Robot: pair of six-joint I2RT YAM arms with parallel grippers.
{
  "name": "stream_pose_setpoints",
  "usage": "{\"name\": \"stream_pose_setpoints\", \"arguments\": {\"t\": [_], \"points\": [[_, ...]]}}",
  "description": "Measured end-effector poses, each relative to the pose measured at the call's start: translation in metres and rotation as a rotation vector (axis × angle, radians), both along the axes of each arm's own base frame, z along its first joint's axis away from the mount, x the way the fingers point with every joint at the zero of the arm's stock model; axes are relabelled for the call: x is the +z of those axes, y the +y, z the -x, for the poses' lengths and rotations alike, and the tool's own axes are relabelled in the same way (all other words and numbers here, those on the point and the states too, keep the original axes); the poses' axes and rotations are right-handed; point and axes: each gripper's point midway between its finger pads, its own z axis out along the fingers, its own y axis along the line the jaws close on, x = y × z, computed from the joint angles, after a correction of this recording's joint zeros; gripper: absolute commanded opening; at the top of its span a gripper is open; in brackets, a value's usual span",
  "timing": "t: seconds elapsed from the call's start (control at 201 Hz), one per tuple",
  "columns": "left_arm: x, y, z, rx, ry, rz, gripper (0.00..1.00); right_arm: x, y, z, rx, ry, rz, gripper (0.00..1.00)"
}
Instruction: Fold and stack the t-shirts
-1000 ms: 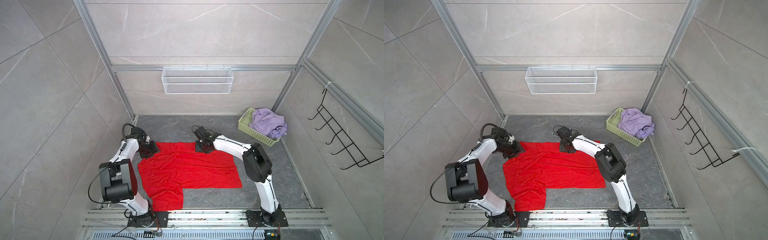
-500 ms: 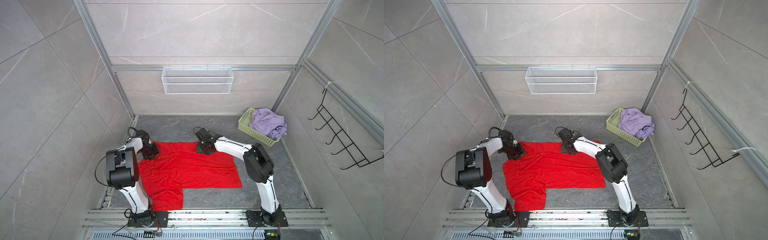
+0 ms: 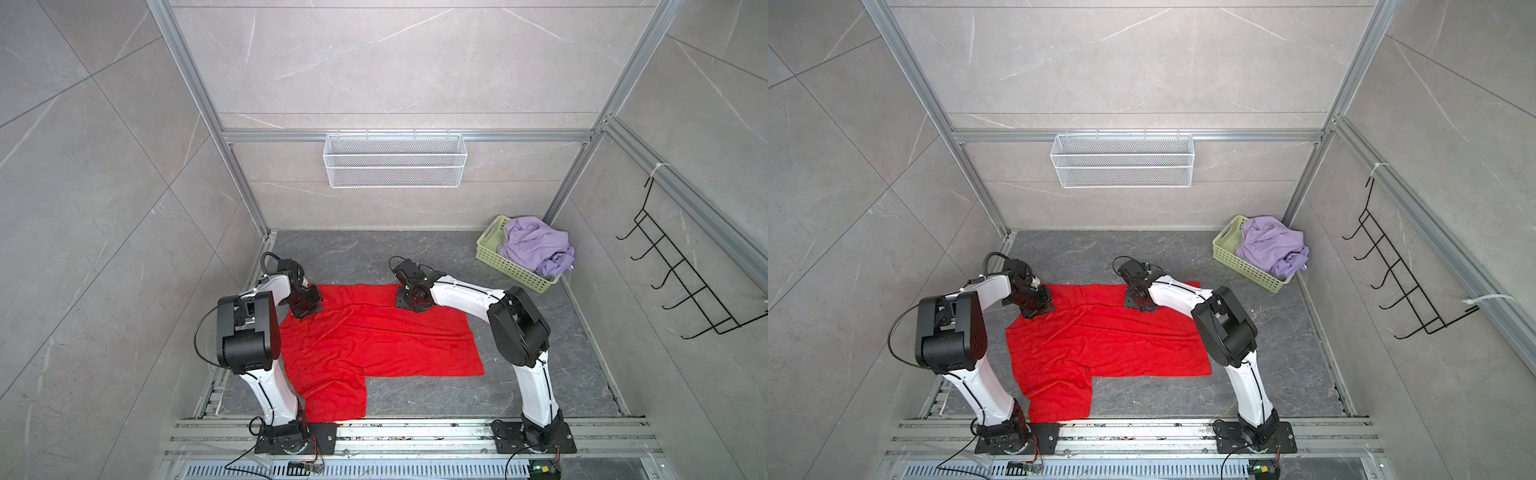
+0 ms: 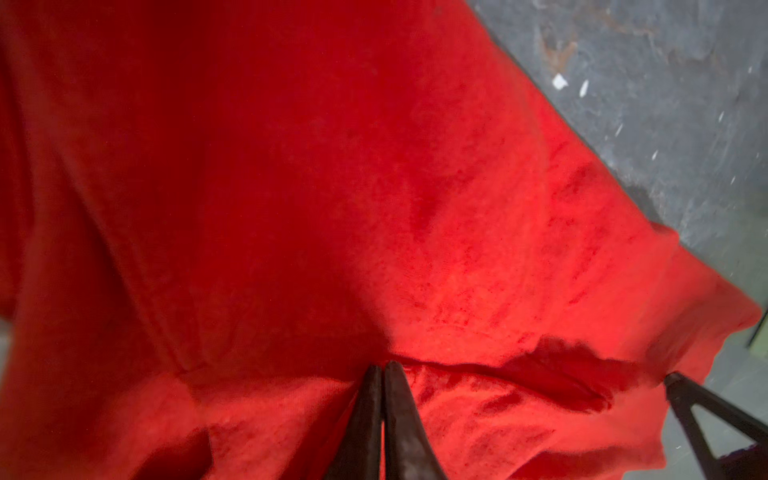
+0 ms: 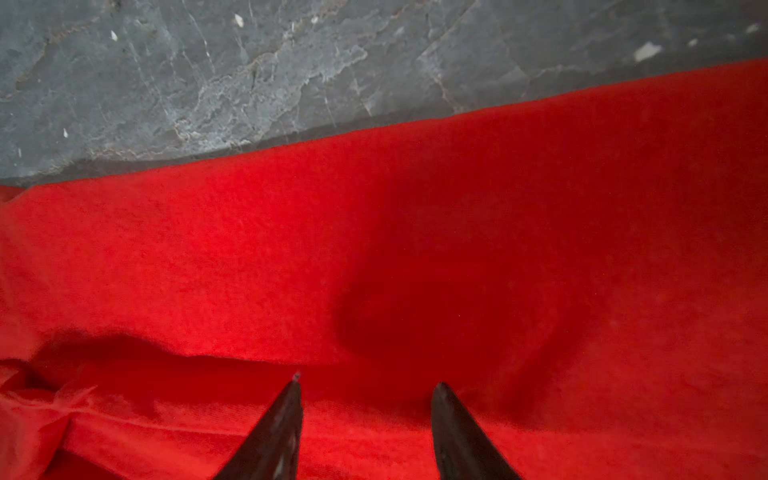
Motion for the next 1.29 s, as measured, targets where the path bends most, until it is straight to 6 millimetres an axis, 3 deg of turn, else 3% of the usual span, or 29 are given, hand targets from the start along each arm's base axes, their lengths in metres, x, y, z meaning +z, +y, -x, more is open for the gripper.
{"name": "stream_pose_setpoints", "arguments": {"t": [0.234, 0.438, 0.592, 0.712, 0.762, 0.816, 0.906, 1.011, 1.145, 1.294], "points": [[0.01, -0.006, 0.001, -0.01, -0.024, 0.026, 0.0, 0.0, -0.001, -0.002, -0.008, -0.004, -0.001, 0.52], [0.07, -0.017, 0.007, -0.053, -0.151, 0.071, 0.0, 0.005, -0.01, -0.003, -0.028, -0.02, 0.011, 0.53], [0.115, -0.04, 0.031, -0.132, -0.211, 0.159, 0.0, 0.025, -0.025, -0.011, -0.075, -0.064, 0.004, 0.53], [0.123, -0.065, 0.064, -0.239, -0.153, 0.228, 0.0, 0.041, -0.04, -0.017, -0.115, -0.097, 0.001, 0.53], [0.123, -0.077, 0.079, -0.294, -0.116, 0.249, 0.23, 0.044, -0.044, -0.018, -0.127, -0.105, 0.004, 0.53], [0.123, -0.089, 0.093, -0.349, -0.08, 0.269, 0.28, 0.046, -0.049, -0.018, -0.135, -0.109, 0.01, 0.53], [0.127, -0.101, 0.108, -0.418, -0.047, 0.28, 0.48, 0.044, -0.054, -0.015, -0.139, -0.101, 0.027, 0.53], [0.131, -0.096, 0.106, -0.432, -0.055, 0.235, 0.49, 0.039, -0.057, -0.012, -0.14, -0.088, 0.042, 0.53], [0.133, -0.074, 0.084, -0.366, -0.099, 0.124, 0.49, 0.04, -0.059, -0.011, -0.142, -0.087, 0.047, 0.53], [0.109, -0.041, 0.055, -0.227, -0.08, -0.002, 0.51, 0.037, -0.063, -0.006, -0.146, -0.079, 0.057, 0.53]]}}
